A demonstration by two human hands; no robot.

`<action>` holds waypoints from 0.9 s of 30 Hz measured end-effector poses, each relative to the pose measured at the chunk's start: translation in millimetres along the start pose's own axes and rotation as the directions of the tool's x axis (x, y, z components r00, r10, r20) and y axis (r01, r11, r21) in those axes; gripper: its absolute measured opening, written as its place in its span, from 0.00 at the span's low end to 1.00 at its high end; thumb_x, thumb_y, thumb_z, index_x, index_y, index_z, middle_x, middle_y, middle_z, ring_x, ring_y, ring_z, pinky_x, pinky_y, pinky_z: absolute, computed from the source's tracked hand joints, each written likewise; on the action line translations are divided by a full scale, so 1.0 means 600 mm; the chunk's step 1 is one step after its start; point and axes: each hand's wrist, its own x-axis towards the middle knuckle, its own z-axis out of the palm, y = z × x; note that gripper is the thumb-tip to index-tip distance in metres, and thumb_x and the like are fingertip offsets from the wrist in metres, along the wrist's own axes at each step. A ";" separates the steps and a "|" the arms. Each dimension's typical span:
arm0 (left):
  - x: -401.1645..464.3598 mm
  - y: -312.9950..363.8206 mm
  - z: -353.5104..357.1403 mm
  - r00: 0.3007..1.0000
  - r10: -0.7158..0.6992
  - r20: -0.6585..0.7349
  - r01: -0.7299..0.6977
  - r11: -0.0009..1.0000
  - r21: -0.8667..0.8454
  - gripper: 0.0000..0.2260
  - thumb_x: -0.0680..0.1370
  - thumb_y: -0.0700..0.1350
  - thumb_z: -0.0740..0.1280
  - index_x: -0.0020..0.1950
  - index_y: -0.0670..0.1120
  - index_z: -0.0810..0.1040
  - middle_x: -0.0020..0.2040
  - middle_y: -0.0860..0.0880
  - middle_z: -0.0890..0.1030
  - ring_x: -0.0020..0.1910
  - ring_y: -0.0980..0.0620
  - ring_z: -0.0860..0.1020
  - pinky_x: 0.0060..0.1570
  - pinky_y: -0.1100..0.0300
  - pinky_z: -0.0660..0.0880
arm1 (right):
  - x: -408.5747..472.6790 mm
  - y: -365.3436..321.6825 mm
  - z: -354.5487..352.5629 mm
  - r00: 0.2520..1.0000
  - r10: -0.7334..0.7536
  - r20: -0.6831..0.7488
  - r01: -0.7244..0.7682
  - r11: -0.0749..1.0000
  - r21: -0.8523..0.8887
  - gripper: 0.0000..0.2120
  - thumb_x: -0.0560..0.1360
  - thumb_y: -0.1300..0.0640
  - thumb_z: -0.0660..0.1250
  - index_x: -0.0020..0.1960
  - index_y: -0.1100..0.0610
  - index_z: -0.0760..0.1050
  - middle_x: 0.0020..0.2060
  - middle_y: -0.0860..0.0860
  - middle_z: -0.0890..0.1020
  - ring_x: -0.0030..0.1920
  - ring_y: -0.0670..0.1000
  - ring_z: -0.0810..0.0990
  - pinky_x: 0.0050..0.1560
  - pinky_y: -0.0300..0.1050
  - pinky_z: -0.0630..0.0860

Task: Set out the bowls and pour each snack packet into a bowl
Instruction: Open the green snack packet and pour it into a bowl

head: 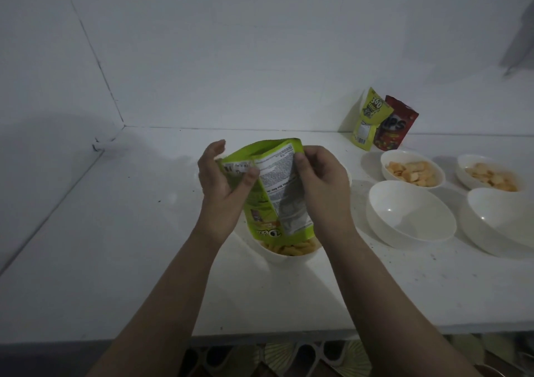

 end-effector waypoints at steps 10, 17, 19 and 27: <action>0.002 0.002 0.041 0.947 -0.255 0.194 0.311 0.874 -0.372 0.21 0.67 0.59 0.75 0.56 0.51 0.77 0.54 0.51 0.84 0.56 0.51 0.82 0.60 0.46 0.76 | -0.022 0.027 -0.046 0.982 0.182 -0.048 -0.169 0.966 0.193 0.13 0.81 0.48 0.61 0.65 0.47 0.73 0.60 0.44 0.80 0.60 0.40 0.78 0.54 0.33 0.75; 0.015 0.006 0.050 0.939 -0.234 0.254 0.316 0.878 -0.359 0.24 0.65 0.55 0.76 0.57 0.48 0.77 0.52 0.50 0.85 0.54 0.52 0.82 0.52 0.55 0.77 | -0.028 0.038 -0.059 0.967 0.205 0.154 -0.232 0.955 0.183 0.18 0.76 0.46 0.67 0.64 0.49 0.74 0.57 0.45 0.83 0.59 0.45 0.81 0.60 0.48 0.77; 0.017 0.006 0.050 0.944 -0.219 0.246 0.297 0.889 -0.348 0.21 0.65 0.50 0.75 0.55 0.47 0.78 0.50 0.50 0.85 0.52 0.52 0.83 0.50 0.56 0.78 | -0.024 0.037 -0.066 0.965 0.204 0.166 -0.238 0.947 0.218 0.16 0.75 0.52 0.70 0.62 0.54 0.77 0.54 0.49 0.85 0.56 0.49 0.83 0.56 0.46 0.79; 0.020 -0.020 0.040 0.929 -0.187 0.318 0.276 0.925 -0.262 0.21 0.65 0.45 0.76 0.56 0.44 0.79 0.50 0.47 0.86 0.48 0.49 0.84 0.44 0.55 0.80 | -0.012 0.025 -0.059 0.979 0.203 0.013 -0.188 0.876 0.445 0.08 0.75 0.64 0.70 0.53 0.64 0.81 0.45 0.57 0.86 0.44 0.54 0.86 0.43 0.47 0.82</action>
